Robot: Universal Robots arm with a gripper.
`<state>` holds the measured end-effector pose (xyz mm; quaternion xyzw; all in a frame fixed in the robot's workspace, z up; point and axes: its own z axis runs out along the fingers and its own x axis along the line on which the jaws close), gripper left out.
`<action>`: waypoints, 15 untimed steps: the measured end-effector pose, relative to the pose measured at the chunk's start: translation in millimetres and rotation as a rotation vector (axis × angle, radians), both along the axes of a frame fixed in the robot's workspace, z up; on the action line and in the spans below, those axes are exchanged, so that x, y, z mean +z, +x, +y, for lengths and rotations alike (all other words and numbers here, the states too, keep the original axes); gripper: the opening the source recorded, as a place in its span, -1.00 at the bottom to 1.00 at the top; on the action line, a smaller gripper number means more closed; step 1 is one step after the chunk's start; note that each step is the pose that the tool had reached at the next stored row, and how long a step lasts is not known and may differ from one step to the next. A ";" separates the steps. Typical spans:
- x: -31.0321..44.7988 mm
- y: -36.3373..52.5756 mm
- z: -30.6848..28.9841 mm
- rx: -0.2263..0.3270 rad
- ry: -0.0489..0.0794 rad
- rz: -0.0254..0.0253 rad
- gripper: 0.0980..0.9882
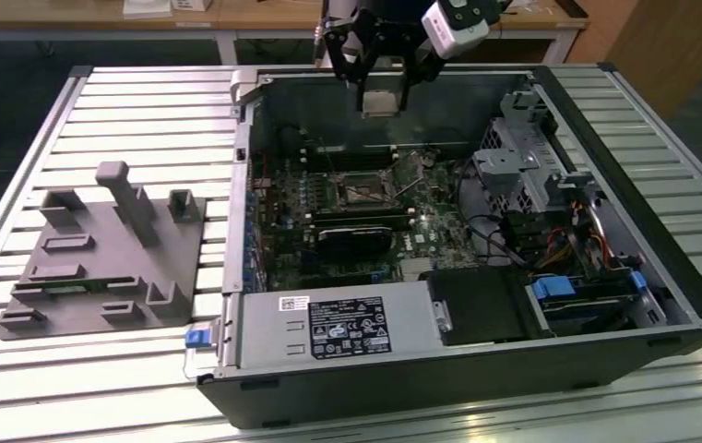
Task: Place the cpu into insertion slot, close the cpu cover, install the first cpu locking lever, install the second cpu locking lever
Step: 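Place the cpu into insertion slot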
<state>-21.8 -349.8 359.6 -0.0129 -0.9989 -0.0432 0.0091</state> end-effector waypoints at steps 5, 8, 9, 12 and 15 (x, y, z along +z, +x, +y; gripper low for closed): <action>-0.9 0.0 -0.1 0.000 0.000 -0.0001 -0.01; -1.9 0.0 -0.2 0.000 -0.001 0.0000 -0.01; -2.4 0.0 -0.2 0.000 -0.001 -0.0001 -0.01; -4.0 -0.2 -0.2 0.000 -0.001 -0.0002 -0.01; -6.3 -0.2 -0.3 0.000 -0.001 -0.0002 -0.01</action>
